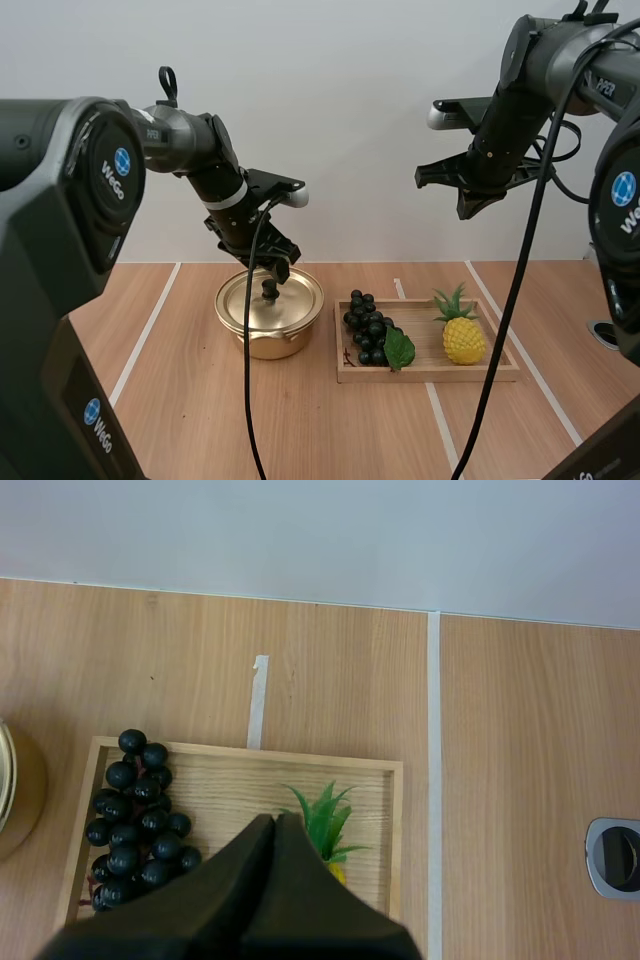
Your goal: Open the pot, put the pineapple inside, and close it
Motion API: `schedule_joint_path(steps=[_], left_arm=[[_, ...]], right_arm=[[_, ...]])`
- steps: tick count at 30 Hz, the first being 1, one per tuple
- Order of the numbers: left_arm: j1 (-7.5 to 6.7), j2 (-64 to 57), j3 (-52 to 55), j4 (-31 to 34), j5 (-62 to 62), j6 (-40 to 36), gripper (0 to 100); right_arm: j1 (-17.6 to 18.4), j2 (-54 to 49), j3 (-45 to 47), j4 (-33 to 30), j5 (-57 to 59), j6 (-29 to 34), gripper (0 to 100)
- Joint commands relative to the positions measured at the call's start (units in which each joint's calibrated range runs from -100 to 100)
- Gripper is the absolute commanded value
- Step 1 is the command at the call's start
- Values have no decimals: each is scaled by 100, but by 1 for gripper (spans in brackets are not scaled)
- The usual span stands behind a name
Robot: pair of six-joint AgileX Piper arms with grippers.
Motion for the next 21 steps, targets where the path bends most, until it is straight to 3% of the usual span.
schedule_joint_path(steps=[1, 21], left_arm=[[-30, 152, 5, 87, -123, -85, 85], [-30, 735, 17, 42, -124, -55, 85]], right_arm=[[-24, -50, 5, 20, 0, -45, 0], [-24, -50, 5, 20, 0, -45, 0]])
